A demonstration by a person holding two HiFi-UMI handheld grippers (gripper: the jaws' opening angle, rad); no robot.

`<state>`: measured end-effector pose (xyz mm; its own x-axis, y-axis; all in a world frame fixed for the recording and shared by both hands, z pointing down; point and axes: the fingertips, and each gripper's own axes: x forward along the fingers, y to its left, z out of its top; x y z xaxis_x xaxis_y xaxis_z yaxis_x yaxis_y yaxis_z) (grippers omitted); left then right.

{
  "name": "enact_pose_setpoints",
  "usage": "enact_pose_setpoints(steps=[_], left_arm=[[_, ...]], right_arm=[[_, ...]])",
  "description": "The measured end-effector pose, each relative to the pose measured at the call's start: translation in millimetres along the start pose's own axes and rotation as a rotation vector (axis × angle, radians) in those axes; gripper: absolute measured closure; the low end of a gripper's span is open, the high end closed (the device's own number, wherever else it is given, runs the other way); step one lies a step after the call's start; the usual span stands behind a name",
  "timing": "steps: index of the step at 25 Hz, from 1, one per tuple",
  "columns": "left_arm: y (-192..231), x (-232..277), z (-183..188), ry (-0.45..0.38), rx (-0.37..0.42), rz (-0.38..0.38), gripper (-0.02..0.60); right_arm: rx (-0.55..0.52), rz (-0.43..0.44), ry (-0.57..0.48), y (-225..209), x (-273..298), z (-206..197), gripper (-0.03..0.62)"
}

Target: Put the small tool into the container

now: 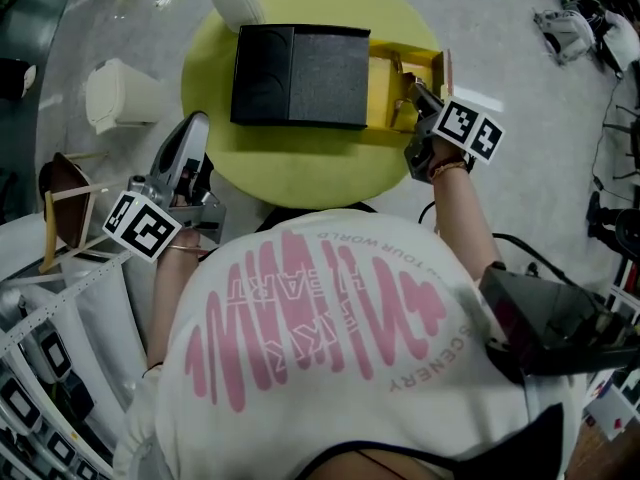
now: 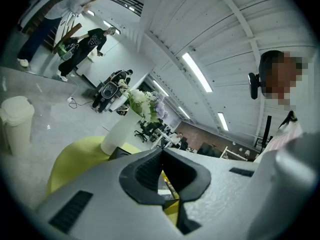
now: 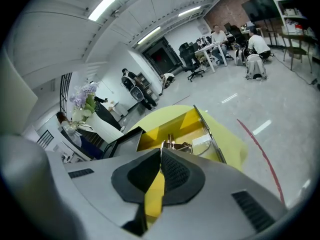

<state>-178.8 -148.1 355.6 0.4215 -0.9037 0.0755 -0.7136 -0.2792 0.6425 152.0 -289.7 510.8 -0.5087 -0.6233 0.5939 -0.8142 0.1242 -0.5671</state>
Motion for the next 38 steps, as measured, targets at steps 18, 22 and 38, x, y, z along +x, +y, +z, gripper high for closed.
enact_pose_setpoints(steps=[18,22,38], left_arm=[[-36.8,-12.2,-25.9,-0.037,-0.034,0.064,0.574],[-42.0,-12.8,-30.7,-0.038,-0.029,0.061,0.574],[-63.0,-3.7,-75.2,0.141,-0.018,0.049,0.574]], right_arm=[[-0.016,-0.028,0.095,-18.6,-4.0,-1.1,0.572],[-0.005,-0.022,0.097,-21.1,-4.5,-3.0,0.571],[0.029,-0.048,0.081,-33.9,-28.1,2.6,0.562]])
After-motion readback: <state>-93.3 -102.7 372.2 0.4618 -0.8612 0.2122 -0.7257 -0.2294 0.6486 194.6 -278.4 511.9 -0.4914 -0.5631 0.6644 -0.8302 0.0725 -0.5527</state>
